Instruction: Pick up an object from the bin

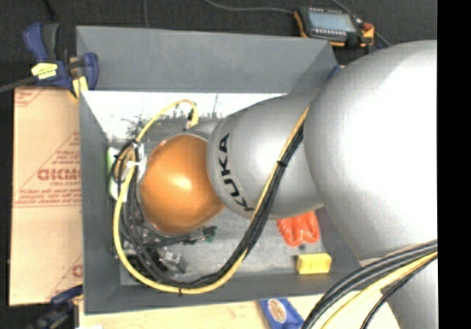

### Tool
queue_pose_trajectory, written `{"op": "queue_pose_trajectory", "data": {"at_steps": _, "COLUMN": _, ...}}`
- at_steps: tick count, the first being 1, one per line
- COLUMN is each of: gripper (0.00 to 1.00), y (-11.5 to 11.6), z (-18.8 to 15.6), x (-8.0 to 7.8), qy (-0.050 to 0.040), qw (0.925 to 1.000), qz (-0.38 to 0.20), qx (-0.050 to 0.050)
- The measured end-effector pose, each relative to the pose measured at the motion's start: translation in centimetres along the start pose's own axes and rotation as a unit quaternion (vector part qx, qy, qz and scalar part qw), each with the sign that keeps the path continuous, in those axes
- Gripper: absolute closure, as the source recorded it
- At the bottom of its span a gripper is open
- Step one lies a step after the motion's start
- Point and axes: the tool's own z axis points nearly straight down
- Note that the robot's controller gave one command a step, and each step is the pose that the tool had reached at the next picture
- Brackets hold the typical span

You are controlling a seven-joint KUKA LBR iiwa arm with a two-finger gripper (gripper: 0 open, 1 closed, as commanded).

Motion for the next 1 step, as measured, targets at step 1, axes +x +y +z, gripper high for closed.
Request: {"op": "queue_pose_trajectory", "data": {"at_steps": 1, "gripper": 1.0, "y": 0.1, "z": -0.36, "x": 0.07, "qy": 0.0015, "qw": 1.0, "qz": 0.0, "qx": -0.002}}
